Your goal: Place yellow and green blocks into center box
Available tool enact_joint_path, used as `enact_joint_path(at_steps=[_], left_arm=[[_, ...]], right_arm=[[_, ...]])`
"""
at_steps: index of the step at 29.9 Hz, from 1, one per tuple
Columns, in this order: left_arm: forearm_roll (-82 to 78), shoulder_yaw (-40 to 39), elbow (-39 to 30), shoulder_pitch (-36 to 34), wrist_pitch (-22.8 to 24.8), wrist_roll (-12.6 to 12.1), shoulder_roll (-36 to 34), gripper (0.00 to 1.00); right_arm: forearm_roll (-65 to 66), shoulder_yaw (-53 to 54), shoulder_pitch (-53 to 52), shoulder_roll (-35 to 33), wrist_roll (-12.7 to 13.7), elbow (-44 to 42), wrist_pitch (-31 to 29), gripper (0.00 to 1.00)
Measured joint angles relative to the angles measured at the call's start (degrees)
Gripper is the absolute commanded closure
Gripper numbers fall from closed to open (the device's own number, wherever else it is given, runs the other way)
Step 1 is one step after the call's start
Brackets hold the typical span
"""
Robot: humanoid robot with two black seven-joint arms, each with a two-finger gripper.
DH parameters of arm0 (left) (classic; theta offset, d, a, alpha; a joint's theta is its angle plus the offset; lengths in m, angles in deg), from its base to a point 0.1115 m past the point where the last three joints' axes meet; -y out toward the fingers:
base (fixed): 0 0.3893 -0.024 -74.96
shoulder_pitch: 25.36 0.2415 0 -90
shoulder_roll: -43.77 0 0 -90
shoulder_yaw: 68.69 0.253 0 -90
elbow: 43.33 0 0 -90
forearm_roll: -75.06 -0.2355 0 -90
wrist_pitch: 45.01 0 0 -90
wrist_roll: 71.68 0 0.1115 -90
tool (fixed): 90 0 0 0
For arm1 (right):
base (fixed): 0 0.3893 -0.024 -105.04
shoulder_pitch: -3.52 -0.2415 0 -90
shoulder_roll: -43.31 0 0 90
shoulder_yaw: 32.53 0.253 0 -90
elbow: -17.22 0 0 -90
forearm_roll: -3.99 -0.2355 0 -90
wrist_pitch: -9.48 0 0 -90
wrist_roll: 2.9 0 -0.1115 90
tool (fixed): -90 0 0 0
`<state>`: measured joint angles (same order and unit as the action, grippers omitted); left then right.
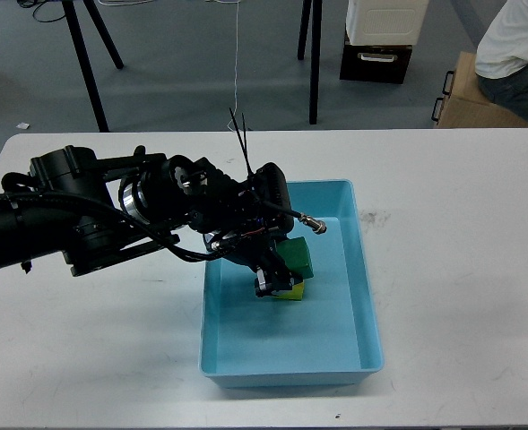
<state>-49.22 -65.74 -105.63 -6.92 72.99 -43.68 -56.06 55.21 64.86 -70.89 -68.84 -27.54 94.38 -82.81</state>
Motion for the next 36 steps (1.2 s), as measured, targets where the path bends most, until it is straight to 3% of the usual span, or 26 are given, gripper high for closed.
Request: enact_joint_path(at_steps=[8, 13, 17, 22, 30, 36], left_arm=[[0.32, -0.37, -0.07, -0.03, 0.0, 0.0, -0.06, 0.01], [2.94, -1.51, -1.04, -0.61, 0.0, 0.0, -1.47, 0.0], [9.38, -7.25, -1.79, -0.65, 0.0, -0.02, -4.28, 0.0], [14.87, -24.71, -0.93, 2.53, 0.01, 0.0, -5.66, 0.01], [17.51, -60.26, 1.84, 16.9, 0.01, -0.02, -5.38, 0.01], [32.87, -69.66, 1.66, 26.34, 0.0, -0.01, -5.65, 0.0]], right_arm=[[-0.02, 0.0, 0.04, 0.0, 0.0, 0.0, 0.0, 0.01], [-0.02, -0.44, -0.02, 0.0, 0.0, 0.12, -0.18, 0.01], [0.02, -1.14, -1.05, 0.0, 0.0, 0.61, -0.34, 0.01], [0.06, -2.32, -5.56, 0.0, 0.02, 0.79, -0.65, 0.01], [-0.08, -5.68, -13.2, 3.06, 0.46, 1.98, -1.16, 0.01], [-5.25, -9.2, -19.18, 5.52, 1.38, 2.84, -4.55, 0.01]])
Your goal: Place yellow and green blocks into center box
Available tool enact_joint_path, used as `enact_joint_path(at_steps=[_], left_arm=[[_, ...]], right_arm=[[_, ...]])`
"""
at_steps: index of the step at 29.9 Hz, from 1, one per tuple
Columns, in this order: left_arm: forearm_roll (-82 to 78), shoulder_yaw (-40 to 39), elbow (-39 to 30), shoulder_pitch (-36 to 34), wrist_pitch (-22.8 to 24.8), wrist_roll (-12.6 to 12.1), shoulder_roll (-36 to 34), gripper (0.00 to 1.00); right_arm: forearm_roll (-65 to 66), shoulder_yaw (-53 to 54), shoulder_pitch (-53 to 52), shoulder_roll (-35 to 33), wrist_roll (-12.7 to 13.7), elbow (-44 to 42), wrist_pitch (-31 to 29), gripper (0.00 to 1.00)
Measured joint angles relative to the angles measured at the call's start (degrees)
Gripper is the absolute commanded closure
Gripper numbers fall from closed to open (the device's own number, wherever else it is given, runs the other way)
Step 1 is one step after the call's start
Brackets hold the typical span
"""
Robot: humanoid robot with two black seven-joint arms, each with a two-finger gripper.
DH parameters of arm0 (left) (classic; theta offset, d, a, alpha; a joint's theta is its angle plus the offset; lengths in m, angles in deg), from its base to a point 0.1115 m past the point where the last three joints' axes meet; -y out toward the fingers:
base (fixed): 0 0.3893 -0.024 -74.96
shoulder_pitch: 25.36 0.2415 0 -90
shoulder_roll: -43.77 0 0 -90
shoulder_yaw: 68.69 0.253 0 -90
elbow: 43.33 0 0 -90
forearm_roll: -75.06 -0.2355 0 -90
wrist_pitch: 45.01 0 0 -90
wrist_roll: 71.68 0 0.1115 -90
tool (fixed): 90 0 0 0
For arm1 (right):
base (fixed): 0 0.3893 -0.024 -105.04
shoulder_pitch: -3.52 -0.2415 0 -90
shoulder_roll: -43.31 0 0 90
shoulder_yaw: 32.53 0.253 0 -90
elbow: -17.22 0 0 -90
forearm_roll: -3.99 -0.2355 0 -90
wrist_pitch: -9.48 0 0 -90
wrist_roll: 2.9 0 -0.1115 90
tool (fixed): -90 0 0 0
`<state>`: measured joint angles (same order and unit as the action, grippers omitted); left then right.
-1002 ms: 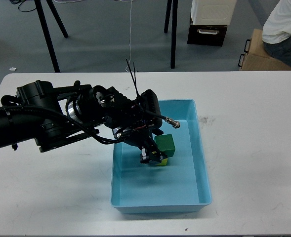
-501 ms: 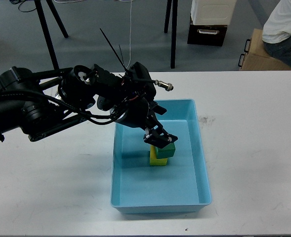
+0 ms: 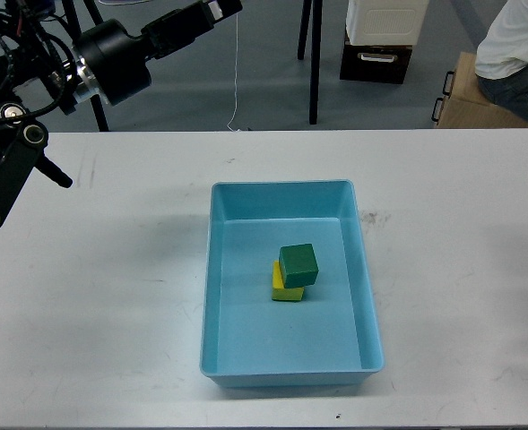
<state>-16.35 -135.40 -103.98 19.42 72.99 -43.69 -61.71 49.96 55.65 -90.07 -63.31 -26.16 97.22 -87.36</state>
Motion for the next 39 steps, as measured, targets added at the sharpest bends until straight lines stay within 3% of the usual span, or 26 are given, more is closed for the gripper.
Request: enact_joint_path(at_steps=[3, 4, 11, 15, 23, 33, 39], left_arm=[[11.46, -0.68, -0.24, 3.67, 0.0, -0.15, -0.32, 0.0], [15.72, -0.77, -0.3, 4.91, 0.0, -1.28, -0.42, 0.0], [48.81, -0.73, -3.22, 12.85, -1.77, -19.17, -0.78, 0.0], [64.23, -0.7, -8.68, 18.61, -6.38, -23.72, -0.7, 0.0], [83.06, -1.95, -14.66, 28.76, -14.54, -23.24, 4.29, 0.0], [92.8, -3.18, -18.96, 39.82, -17.22, -22.76, 13.14, 0.0], [94.35, -3.09, -21.13, 43.35, -18.16, -22.76, 14.87, 0.0]], right_arm=[[-8.42, -1.79, -2.72, 0.49, 1.36, -0.12, -3.33, 0.01], [-11.62, -2.28, -3.46, 0.55, 2.2, -0.2, -4.29, 0.01], [-32.77, -3.17, -4.84, 2.0, 8.99, -0.3, -7.52, 0.01], [-43.77, -3.16, -3.41, 3.67, 10.64, -0.17, -8.77, 0.01], [-54.31, -2.76, 4.44, 6.0, 13.37, 1.26, -12.8, 0.01], [-57.04, -0.53, 12.34, 13.59, 14.11, 3.9, -13.9, 0.01], [-56.8, -0.42, 12.63, 14.94, 13.31, 3.9, -13.74, 0.01]])
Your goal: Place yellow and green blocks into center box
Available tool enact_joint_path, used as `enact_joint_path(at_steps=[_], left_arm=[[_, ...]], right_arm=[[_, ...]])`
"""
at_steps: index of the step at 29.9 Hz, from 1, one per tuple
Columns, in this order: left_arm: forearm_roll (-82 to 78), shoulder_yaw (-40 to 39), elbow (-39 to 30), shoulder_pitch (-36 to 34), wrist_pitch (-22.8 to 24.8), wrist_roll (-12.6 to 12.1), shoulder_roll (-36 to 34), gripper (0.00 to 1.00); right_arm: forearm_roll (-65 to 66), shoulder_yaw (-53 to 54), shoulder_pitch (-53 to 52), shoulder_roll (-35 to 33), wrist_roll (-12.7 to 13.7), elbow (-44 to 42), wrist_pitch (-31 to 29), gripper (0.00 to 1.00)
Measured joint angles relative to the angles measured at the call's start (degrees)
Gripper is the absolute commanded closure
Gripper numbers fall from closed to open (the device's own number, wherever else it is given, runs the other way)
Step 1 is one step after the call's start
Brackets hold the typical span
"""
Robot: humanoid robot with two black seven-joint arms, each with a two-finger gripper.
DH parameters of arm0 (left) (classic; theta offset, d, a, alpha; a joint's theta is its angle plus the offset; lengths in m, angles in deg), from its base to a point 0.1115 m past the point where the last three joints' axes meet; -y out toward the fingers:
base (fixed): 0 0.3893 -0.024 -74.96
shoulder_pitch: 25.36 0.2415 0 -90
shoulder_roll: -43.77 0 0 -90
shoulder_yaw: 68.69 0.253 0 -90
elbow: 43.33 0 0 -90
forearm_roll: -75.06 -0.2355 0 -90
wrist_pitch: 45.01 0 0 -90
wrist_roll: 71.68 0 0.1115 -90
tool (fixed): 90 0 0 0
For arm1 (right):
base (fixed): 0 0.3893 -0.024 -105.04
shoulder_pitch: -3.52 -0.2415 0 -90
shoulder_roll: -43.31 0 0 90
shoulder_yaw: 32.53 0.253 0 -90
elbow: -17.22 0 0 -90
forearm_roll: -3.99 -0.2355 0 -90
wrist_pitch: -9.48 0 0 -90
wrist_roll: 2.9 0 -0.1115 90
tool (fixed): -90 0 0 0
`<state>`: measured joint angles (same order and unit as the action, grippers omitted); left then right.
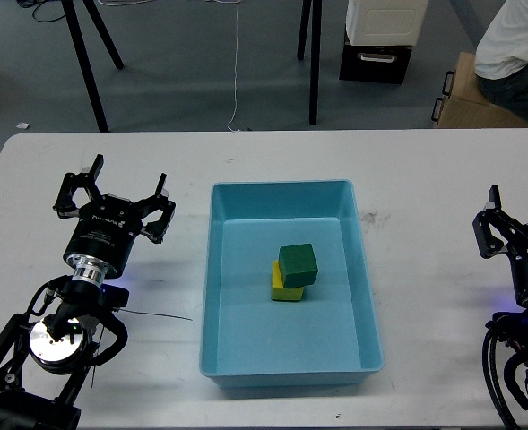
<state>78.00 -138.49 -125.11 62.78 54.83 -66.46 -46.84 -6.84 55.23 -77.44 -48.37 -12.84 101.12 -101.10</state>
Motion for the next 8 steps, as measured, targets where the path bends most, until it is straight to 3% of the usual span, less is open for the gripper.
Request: enact_joint_path(at_steps=[8], left_arm=[[0.05, 0.07, -3.78, 2.65, 0.23, 0.35, 0.55, 0.0]], right_arm=[[0.11, 0.28, 0.23, -0.24, -0.16, -0.14, -0.41, 0.01]])
